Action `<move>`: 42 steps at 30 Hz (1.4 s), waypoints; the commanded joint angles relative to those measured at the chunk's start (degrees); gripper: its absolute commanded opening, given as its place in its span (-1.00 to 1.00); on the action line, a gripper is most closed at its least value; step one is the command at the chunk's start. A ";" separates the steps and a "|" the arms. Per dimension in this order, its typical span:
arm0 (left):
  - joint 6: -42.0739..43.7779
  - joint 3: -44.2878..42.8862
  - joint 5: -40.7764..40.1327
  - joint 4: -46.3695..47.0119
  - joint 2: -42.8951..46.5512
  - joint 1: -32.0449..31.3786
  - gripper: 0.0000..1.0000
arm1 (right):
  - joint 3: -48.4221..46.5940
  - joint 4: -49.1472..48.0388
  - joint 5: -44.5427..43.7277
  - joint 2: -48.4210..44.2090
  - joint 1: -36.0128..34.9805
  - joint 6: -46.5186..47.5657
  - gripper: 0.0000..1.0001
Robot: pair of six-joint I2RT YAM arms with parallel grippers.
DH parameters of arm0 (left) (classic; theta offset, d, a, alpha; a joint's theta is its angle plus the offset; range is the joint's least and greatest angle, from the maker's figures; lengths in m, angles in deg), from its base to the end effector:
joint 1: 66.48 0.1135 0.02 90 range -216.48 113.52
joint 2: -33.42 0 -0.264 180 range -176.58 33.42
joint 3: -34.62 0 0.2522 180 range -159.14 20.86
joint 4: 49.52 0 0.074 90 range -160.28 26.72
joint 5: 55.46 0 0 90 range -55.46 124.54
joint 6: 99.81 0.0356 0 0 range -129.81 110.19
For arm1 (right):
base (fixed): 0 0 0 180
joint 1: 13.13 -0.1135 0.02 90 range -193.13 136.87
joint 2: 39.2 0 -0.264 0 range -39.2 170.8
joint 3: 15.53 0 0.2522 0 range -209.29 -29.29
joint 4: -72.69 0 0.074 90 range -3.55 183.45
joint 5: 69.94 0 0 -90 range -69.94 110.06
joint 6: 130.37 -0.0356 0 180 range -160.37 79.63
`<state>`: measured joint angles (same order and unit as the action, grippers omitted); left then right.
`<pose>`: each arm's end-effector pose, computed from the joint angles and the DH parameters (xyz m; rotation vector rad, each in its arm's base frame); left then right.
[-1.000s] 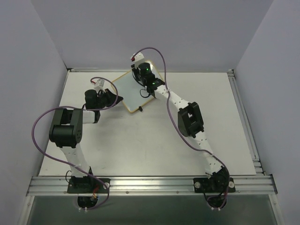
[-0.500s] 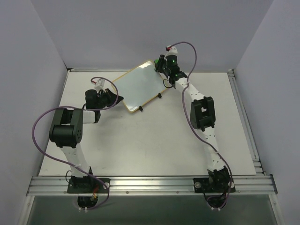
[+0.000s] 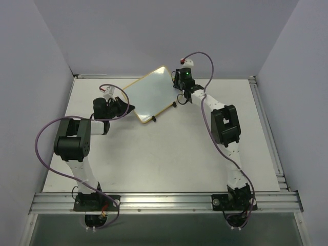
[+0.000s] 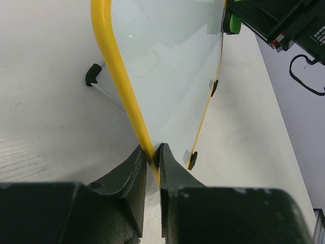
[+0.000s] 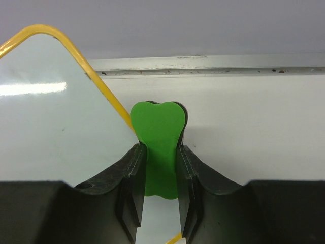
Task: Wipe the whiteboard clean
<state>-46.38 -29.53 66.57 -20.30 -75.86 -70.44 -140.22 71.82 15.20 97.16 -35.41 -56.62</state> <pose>0.3831 -0.0454 0.1554 -0.1371 1.9214 -0.9991 0.5245 0.2116 0.2242 -0.0311 1.7767 0.4136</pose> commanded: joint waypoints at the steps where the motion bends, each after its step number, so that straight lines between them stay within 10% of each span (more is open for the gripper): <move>1: 4.50 -0.32 -0.39 -3.25 -0.41 -1.39 -0.86 | -0.59 2.07 -1.90 -1.27 -5.48 2.27 -1.00; 19: 4.59 -0.41 -0.39 -3.43 -0.59 -1.66 -0.86 | -23.45 2.50 -0.69 11.57 -4.79 -2.82 -0.99; 42: 4.50 -0.32 -0.30 -3.25 -0.50 -1.66 -0.86 | 17.51 -2.24 -4.63 -9.09 -4.61 1.22 -1.00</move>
<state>-46.36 -29.53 66.48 -20.27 -75.86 -70.53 -124.29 68.21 12.95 89.20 -39.47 -56.71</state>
